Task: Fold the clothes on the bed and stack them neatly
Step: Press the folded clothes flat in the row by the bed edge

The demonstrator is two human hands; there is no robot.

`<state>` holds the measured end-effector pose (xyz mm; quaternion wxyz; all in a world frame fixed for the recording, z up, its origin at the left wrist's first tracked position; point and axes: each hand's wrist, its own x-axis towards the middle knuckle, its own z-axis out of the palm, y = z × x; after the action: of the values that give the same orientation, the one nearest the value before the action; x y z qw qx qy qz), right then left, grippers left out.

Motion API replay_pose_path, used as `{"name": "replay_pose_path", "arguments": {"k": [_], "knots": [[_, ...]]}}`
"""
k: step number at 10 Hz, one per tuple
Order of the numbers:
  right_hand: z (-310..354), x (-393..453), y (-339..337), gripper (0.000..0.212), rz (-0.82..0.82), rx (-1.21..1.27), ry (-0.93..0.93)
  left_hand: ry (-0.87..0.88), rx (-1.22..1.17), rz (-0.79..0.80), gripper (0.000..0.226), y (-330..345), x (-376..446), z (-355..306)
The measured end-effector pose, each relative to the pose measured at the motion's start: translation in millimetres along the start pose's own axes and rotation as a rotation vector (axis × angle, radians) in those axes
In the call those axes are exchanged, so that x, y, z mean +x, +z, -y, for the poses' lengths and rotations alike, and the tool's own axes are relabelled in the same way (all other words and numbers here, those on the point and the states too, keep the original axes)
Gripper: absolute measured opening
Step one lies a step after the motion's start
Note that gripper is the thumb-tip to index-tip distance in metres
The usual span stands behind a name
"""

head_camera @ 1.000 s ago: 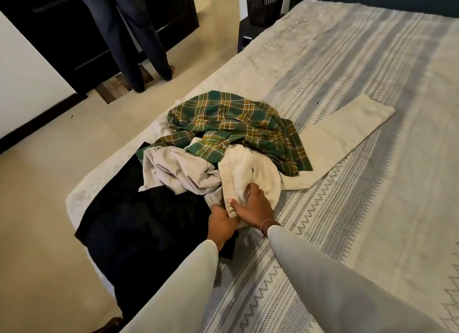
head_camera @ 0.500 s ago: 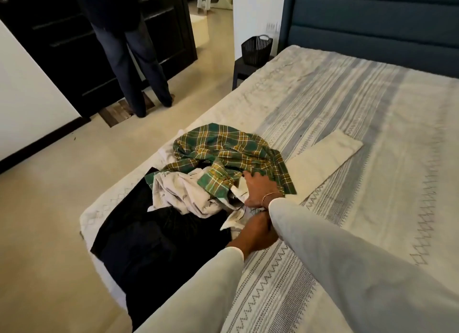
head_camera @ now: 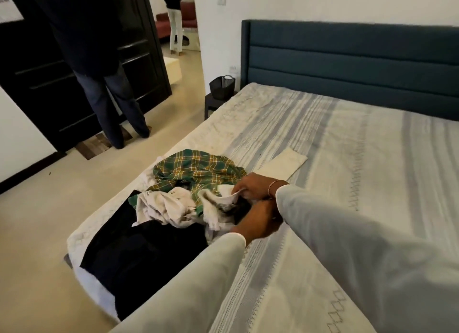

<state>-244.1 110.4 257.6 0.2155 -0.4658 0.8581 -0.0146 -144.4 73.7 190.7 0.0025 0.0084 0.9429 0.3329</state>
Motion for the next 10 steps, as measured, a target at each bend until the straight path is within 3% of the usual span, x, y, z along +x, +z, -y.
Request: {"name": "replay_pose_path", "arguments": {"k": [1, 2, 3, 4, 5, 6, 7, 8, 9, 10], "knots": [[0.5, -57.2, -52.5, 0.029, -0.152, 0.113, -0.006, 0.012, -0.076, -0.028, 0.037, -21.9, 5.9, -45.6], [-8.8, -127.3, -96.9, 0.040, -0.507, 0.269, 0.058, 0.079, -0.136, -0.070, 0.040, -62.1, 6.4, -114.8], [-22.1, -203.4, -117.0, 0.052, -0.982, 0.450, 0.185, 0.115, -0.281, -0.119, 0.032, -96.8, 11.0, -167.5], [-41.9, -255.9, -108.4, 0.065, -0.958, 0.616, 0.259, 0.163, -0.423, -0.109, 0.029, -122.4, 15.1, -212.9], [-58.6, -300.9, -107.9, 0.065, -0.917, 0.754, 0.194, 0.245, -0.391, -0.030, 0.026, -122.2, 20.5, -260.0], [-72.7, -346.6, -126.8, 0.061, -0.863, 0.792, 0.140, 0.279, -0.385, -0.002, 0.026, -111.0, 22.5, -303.9], [-91.1, -388.4, -132.4, 0.050, -0.837, 0.666, 0.182, 0.327, -0.275, -0.004, 0.026, -100.2, 26.7, -330.6], [-100.0, -412.6, -130.8, 0.028, -0.947, 0.434, 0.288, 0.393, -0.083, -0.003, 0.029, -94.7, 28.5, -354.9], [-100.4, -423.7, -131.8, 0.018, -1.161, 0.263, 0.351, 0.473, -0.035, -0.068, 0.041, -88.6, 22.9, -378.3], [-103.1, -437.4, -137.5, 0.014, -1.277, 0.263, 0.399, 0.592, 0.092, -0.201, 0.043, -77.5, 9.2, -381.7]]}}
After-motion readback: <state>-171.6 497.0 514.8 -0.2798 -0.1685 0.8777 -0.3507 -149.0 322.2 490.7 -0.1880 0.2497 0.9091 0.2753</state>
